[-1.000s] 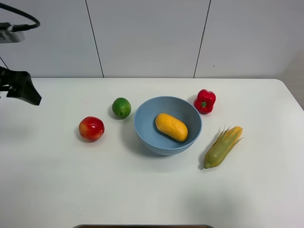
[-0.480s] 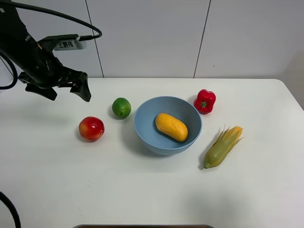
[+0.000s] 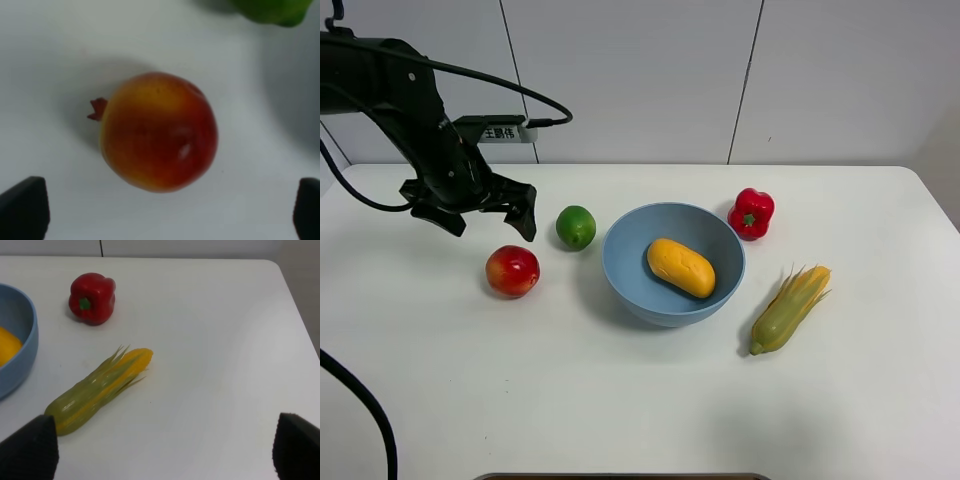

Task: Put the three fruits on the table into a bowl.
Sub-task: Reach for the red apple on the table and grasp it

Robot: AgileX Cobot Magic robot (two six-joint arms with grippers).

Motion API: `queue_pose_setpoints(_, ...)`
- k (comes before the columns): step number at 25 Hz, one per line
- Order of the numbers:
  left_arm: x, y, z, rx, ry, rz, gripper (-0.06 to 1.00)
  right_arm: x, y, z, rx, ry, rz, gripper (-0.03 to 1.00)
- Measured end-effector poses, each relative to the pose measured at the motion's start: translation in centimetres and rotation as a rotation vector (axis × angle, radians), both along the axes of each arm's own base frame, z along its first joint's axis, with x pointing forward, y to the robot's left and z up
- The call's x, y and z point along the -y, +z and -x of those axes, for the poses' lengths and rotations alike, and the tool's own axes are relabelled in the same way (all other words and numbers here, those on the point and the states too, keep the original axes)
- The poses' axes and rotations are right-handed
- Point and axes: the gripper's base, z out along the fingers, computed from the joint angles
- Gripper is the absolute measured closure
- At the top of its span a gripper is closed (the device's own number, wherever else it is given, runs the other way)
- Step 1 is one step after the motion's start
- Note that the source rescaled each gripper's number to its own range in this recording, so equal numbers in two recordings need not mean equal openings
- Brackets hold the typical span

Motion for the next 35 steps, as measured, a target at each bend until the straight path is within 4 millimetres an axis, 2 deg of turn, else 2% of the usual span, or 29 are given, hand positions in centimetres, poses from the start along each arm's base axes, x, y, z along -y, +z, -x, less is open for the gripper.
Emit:
queue_pose_setpoints(12, 0.1, -3.1, -1.0, -0.029, -0.003, -0.043, -0.05, 0.0, 0.0, 0.0, 0.000, 0.000, 0.000, 0.22)
queue_pose_setpoints(22, 0.3, -4.2, -1.4, -0.030, -0.029, -0.048, -0.05, 0.0, 0.0, 0.0, 0.000, 0.000, 0.000, 0.22)
queue_pose_setpoints(35, 0.6, -7.7, -1.7, -0.118, -0.012, -0.043, -0.05, 0.0, 0.0, 0.0, 0.001, 0.000, 0.000, 0.22)
